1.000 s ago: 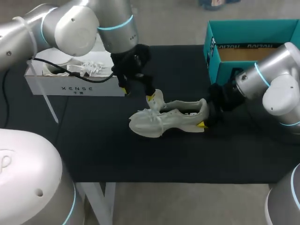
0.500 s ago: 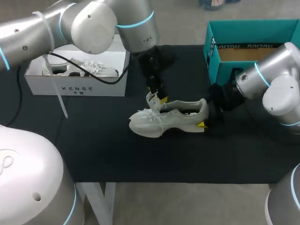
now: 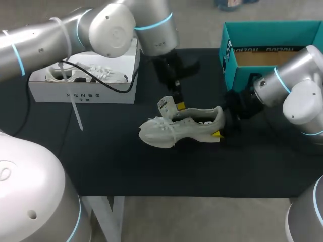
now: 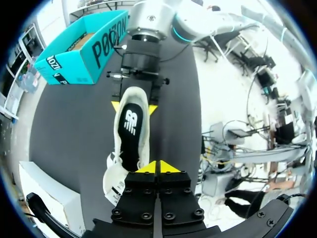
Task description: Take the shoe out of the shoebox, open the shoe tongue, remove and reinsert the insole, then place the shoe into the shoebox
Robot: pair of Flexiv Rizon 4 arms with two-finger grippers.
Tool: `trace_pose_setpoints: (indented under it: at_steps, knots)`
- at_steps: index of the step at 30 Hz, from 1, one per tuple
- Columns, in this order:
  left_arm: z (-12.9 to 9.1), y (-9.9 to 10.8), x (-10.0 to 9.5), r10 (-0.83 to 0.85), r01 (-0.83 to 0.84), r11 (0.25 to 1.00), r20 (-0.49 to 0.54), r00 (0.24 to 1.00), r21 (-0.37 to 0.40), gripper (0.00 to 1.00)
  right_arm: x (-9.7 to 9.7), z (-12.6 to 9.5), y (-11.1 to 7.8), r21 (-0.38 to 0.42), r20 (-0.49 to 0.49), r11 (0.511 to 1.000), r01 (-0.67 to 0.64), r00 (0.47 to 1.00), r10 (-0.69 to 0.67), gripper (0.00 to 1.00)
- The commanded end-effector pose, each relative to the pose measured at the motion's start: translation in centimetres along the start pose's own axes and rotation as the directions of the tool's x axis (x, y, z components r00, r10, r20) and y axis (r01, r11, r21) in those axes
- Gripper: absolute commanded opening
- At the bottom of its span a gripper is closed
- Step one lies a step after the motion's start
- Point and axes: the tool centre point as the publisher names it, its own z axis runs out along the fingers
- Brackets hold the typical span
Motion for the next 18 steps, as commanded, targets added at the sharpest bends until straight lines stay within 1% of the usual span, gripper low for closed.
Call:
trace_pose_setpoints:
  at_steps: [1, 6, 7, 8, 9, 10, 11, 12, 13, 15, 17, 18]
  knots:
    - [0.0, 0.1, 0.1, 0.001, -0.001, 1.000, 0.002, 1.000, 0.003, 0.00, -0.1, 0.1, 0.0, 0.002, 0.000, 1.000, 0.000, 1.000, 0.000, 0.00]
    - [0.0, 0.1, 0.1, 0.001, -0.001, 1.000, 0.002, 1.000, 0.003, 0.00, -0.1, 0.1, 0.0, 0.002, 0.000, 1.000, 0.000, 1.000, 0.000, 0.00]
    - [0.1, -0.3, -0.2, 0.009, -0.011, 0.999, 0.057, 0.998, 0.042, 0.00, -0.1, 0.1, 0.0, 0.002, 0.000, 1.000, 0.000, 1.000, 0.000, 0.00]
    - [0.2, -0.7, -0.3, 0.060, -0.067, 0.995, 0.093, 0.994, 0.078, 0.00, -0.1, 0.1, 0.0, 0.002, 0.000, 1.000, 0.000, 1.000, 0.000, 0.00]
    - [0.3, -1.1, -0.5, 0.064, -0.073, 0.993, 0.092, 0.994, 0.095, 0.00, -0.1, 0.1, 0.0, 0.002, 0.000, 1.000, 0.000, 1.000, 0.000, 0.00]
    - [0.4, -1.4, -0.8, 0.087, -0.105, 0.988, 0.151, 0.985, 0.116, 0.00, -0.1, 0.1, 0.0, 0.002, 0.000, 1.000, 0.000, 1.000, 0.000, 0.00]
    - [0.5, -1.6, -1.0, 0.138, -0.159, 0.977, 0.149, 0.979, 0.140, 0.00, -0.1, 0.1, 0.0, 0.002, 0.000, 1.000, 0.000, 1.000, 0.000, 0.00]
    - [0.6, -1.9, -1.2, 0.135, -0.163, 0.975, 0.176, 0.975, 0.151, 0.00, -0.1, 0.1, 0.0, 0.002, 0.000, 1.000, 0.000, 1.000, 0.000, 0.00]
    - [0.9, -2.1, -1.5, 0.175, -0.204, 0.970, 0.200, 0.964, 0.134, 0.00, -0.1, 0.1, 0.0, 0.002, 0.000, 1.000, 0.000, 1.000, 0.000, 0.00]
    - [1.3, -2.5, -1.9, 0.211, -0.239, 0.962, 0.199, 0.957, 0.134, 0.00, -0.1, 0.1, 0.0, 0.002, 0.000, 1.000, 0.000, 1.000, 0.000, 0.00]
    - [1.8, -2.9, -2.2, 0.272, -0.299, 0.948, 0.210, 0.939, 0.109, 0.00, -0.1, 0.1, 0.0, 0.002, 0.000, 1.000, 0.000, 1.000, 0.000, 0.00]
    - [2.0, -3.2, -2.3, 0.281, -0.310, 0.943, 0.202, 0.938, 0.124, 0.00, -0.1, 0.1, 0.0, 0.002, 0.000, 1.000, 0.000, 1.000, 0.000, 0.00]
